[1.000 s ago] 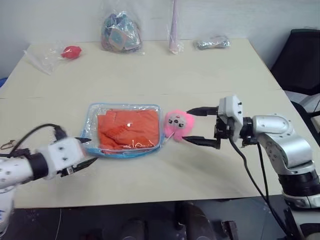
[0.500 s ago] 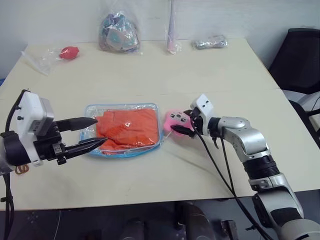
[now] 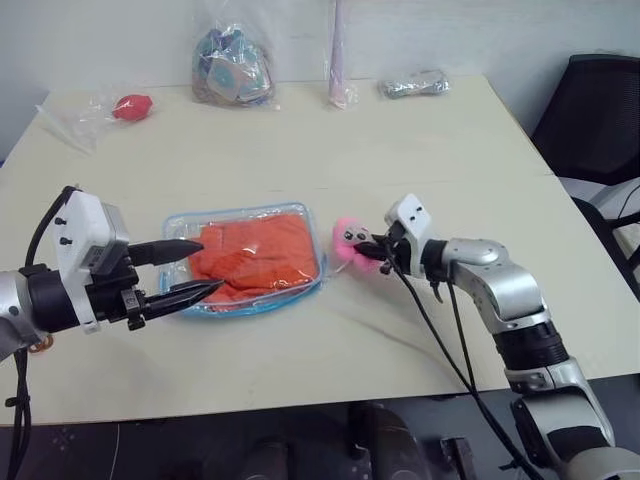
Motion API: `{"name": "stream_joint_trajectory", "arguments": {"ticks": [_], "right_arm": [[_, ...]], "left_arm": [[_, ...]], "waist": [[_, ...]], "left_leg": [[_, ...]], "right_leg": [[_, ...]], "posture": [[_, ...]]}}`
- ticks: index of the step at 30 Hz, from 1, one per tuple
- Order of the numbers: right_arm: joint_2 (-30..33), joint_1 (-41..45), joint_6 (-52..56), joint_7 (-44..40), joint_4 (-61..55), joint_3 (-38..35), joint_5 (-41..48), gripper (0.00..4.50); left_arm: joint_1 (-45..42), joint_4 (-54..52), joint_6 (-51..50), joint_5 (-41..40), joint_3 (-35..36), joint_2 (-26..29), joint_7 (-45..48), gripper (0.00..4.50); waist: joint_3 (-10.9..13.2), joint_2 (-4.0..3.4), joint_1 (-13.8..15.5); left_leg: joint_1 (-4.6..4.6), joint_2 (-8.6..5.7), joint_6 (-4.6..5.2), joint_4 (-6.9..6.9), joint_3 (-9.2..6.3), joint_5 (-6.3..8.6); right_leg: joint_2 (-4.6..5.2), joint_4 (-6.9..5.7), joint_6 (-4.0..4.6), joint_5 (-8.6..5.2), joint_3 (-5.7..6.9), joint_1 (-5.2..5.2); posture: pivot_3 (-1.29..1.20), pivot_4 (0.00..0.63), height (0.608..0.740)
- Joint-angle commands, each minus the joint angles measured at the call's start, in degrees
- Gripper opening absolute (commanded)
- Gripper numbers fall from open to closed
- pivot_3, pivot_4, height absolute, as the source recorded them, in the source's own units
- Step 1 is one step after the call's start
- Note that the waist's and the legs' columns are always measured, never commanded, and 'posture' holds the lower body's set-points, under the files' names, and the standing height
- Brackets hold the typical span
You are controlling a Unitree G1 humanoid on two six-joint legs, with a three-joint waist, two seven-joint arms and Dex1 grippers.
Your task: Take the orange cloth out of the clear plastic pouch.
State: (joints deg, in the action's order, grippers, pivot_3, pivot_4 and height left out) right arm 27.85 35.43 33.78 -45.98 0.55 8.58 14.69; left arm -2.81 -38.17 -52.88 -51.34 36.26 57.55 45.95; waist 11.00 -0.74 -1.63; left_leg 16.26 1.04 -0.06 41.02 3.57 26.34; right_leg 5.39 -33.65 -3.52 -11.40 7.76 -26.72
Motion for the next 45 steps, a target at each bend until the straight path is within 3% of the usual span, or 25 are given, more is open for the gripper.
{"name": "stream_joint_trajectory", "arguments": {"ticks": [1, 6, 9, 14, 23, 32, 45], "right_arm": [[2.5, -1.9, -7.6, -2.5, -9.1, -1.1, -0.4, 0.04], [4.2, -4.9, -20.2, -6.9, -14.6, 1.1, -2.5, 0.04], [5.6, -7.0, -34.0, -11.1, -14.9, 5.7, -7.6, 0.04], [3.0, -8.2, -42.0, -13.3, -10.7, 11.5, -10.1, 0.04], [-2.8, -5.0, -46.4, -21.6, -2.2, 19.1, -9.7, 0.04], [-8.7, -2.4, -46.3, -24.1, 2.2, 21.7, -9.9, 0.04], [-3.8, -4.3, -33.5, -27.2, -8.6, 17.2, -2.6, 4.47]], "left_arm": [[0.3, -1.4, 1.2, -0.2, 0.0, 1.1, 0.1, 3.01], [0.5, -1.9, 1.4, -0.8, -1.1, 1.1, 0.0, 3.01], [0.1, -2.0, 1.3, -1.2, -2.3, 1.1, -0.2, 3.01], [-0.8, -1.9, 1.3, -1.6, -4.6, 1.1, -0.3, 3.01], [-1.3, -2.2, 1.3, -1.7, -7.4, 1.4, 0.1, 3.01], [0.8, -2.4, 1.6, -1.2, -6.4, 2.0, 0.7, 3.01], [3.5, -2.6, 4.1, 1.3, -7.6, 1.8, 1.3, 3.01]], "waist": [[0.0, -0.02, 0.0], [0.0, -0.02, 0.0], [0.0, -0.01, 0.0], [0.0, -0.01, -0.1], [0.0, -0.01, -0.1], [0.0, -0.02, -0.1], [0.0, -0.02, 0.0]], "left_leg": [[0.01, 0.0, 0.0, -0.01, -0.01, 0.0], [0.01, 0.01, -0.03, -0.05, 0.04, 0.01], [-0.01, 0.01, -0.03, -0.05, 0.06, 0.01], [-0.05, 0.01, -0.03, -0.02, 0.05, 0.01], [-0.09, 0.05, -0.04, 0.02, -0.04, 0.01], [-0.08, 0.09, -0.06, 0.03, -0.07, 0.0], [-0.05, 0.08, -0.07, 0.03, -0.17, 0.01]], "right_leg": [[0.01, 0.02, 0.0, 0.0, 0.01, 0.0], [-0.04, 0.01, 0.0, 0.0, -0.03, 0.0], [-0.05, 0.01, 0.0, 0.0, -0.05, 0.0], [-0.04, 0.01, 0.0, 0.0, -0.04, 0.01], [-0.04, 0.01, 0.05, -0.03, 0.01, 0.02], [-0.04, -0.01, 0.09, -0.05, 0.04, 0.02], [-0.01, 0.0, 0.09, -0.06, 0.04, 0.02]], "posture": [[0.0, 0.15, 0.74], [0.0, 0.15, 0.74], [0.0, 0.15, 0.74], [0.0, 0.15, 0.74], [0.0, 0.15, 0.74], [0.0, 0.15, 0.74], [0.0, 0.15, 0.74]]}}
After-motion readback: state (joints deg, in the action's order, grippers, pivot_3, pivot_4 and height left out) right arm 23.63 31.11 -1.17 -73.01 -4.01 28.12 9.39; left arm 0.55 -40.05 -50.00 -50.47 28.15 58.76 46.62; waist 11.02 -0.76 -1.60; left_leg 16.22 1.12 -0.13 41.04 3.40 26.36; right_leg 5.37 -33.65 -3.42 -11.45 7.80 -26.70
